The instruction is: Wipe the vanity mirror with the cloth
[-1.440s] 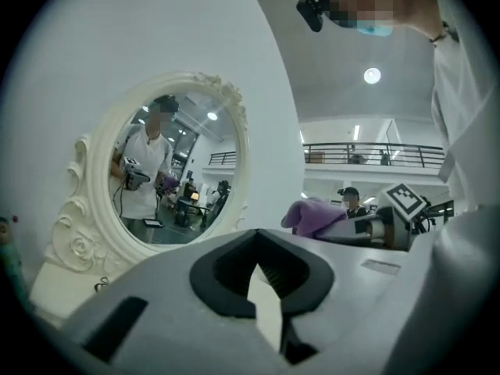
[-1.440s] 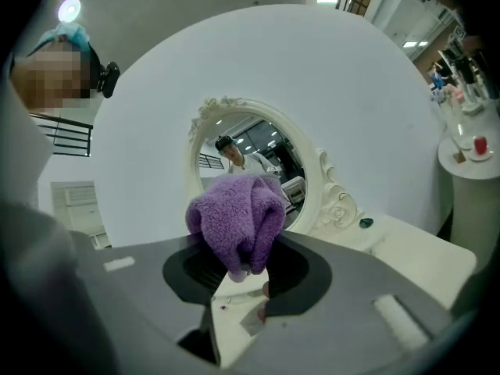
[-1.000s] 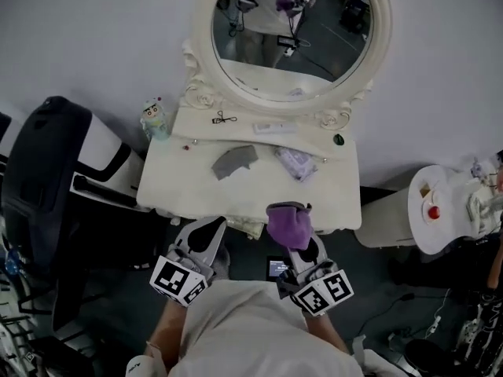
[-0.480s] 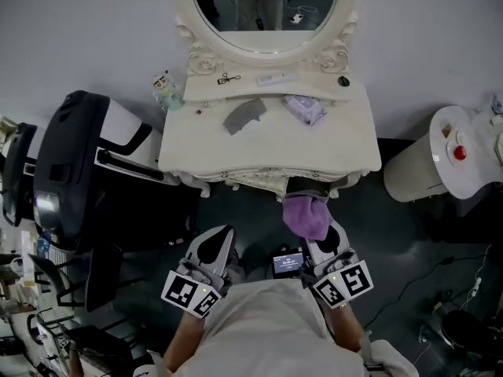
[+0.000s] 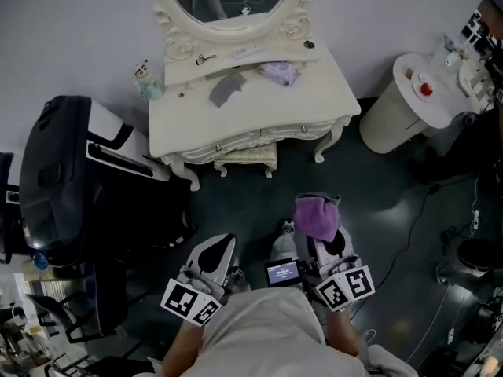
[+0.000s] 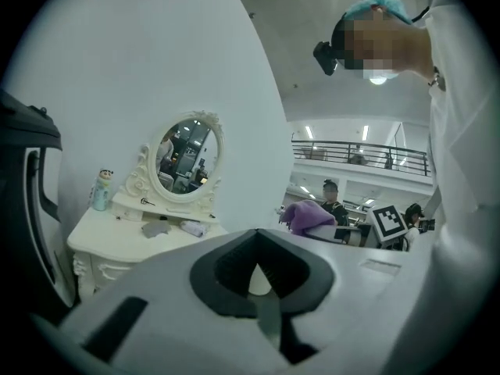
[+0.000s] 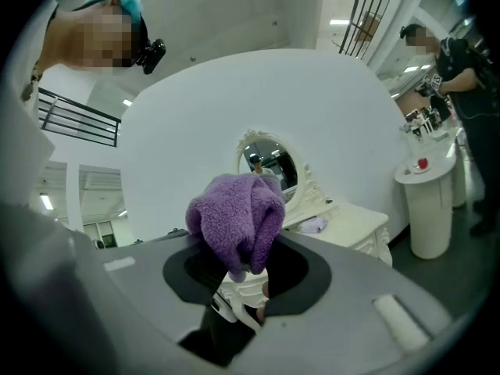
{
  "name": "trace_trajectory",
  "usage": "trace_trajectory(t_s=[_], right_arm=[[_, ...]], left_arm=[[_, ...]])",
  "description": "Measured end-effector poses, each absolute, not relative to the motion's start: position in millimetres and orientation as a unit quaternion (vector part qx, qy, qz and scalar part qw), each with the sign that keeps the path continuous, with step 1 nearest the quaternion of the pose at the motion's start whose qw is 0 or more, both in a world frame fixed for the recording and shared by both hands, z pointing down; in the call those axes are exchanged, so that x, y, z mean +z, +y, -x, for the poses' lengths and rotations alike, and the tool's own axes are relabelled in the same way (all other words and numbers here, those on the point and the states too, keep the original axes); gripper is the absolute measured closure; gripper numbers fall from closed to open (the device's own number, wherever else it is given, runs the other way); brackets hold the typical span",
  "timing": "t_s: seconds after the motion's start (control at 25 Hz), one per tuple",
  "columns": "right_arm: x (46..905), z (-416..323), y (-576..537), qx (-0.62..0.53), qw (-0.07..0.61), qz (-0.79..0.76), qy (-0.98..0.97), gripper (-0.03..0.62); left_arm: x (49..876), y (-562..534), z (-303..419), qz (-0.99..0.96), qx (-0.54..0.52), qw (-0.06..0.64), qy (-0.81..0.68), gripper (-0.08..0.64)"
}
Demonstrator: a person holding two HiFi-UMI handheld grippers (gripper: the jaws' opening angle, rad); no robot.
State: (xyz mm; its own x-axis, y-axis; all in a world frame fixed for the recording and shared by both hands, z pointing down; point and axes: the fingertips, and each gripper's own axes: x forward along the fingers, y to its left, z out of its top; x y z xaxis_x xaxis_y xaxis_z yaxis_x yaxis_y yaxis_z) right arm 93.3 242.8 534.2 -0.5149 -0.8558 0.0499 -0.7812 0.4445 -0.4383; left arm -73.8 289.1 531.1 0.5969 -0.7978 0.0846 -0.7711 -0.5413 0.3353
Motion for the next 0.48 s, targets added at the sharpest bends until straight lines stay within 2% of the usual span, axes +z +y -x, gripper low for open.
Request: trace_trajectory(t_s=[0.24, 0.48], right_arm=[[527, -37, 361, -0.211, 0.069, 0.514, 0.829, 0.472], [504, -50, 451, -0.161, 0.022, 0.542, 0.825, 0.472]], left_arm=[[541, 379, 126, -0.897, -0.037, 0.156, -0.411, 0.558], [514, 422, 113, -0.917, -0.074, 0.117, -0.375, 0.558]])
